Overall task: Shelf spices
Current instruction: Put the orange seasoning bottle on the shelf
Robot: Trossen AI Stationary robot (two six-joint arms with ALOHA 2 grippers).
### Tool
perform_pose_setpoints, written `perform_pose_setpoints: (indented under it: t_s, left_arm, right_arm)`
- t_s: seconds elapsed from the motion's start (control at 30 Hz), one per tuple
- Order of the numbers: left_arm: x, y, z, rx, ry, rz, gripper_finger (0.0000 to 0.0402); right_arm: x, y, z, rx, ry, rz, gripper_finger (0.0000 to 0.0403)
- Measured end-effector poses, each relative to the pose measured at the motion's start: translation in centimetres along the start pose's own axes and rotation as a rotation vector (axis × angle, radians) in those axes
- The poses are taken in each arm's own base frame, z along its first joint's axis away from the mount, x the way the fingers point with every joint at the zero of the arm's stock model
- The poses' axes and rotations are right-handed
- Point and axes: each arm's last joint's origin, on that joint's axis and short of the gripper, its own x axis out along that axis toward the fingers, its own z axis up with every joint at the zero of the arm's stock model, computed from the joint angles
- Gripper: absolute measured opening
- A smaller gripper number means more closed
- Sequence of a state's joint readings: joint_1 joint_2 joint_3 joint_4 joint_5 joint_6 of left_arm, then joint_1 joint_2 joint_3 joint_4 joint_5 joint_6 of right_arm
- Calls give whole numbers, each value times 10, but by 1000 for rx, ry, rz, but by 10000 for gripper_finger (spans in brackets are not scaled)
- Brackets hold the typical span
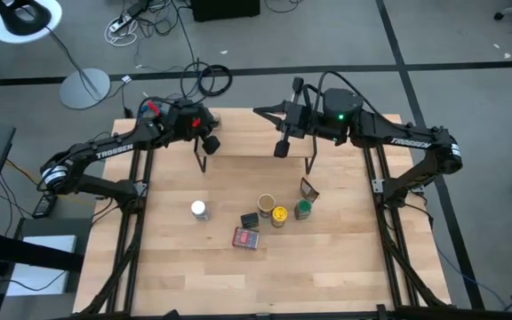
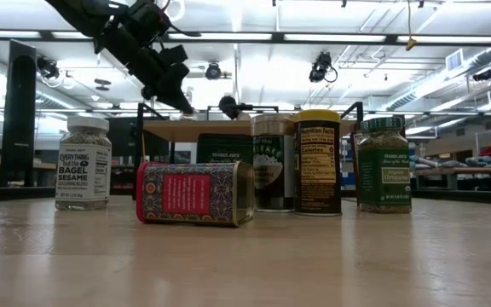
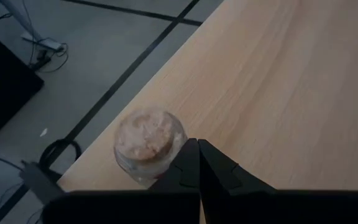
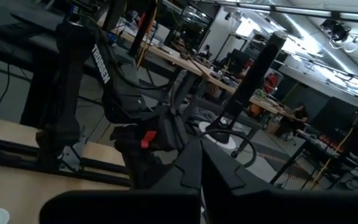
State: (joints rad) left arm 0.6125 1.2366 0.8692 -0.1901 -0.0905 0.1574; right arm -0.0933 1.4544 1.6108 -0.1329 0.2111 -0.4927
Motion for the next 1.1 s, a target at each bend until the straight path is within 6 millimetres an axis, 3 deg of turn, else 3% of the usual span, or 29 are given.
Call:
perform_pose_setpoints:
  t_s: [0.87, 1.1]
  left_arm:
    - [0, 4, -2, -10, 31, 126, 0]
    - [0, 3, 7, -23, -71, 64, 1]
  right_arm:
    - [0, 0, -1, 1, 8, 0, 1]
    - [1, 1, -2, 11, 23, 8, 1]
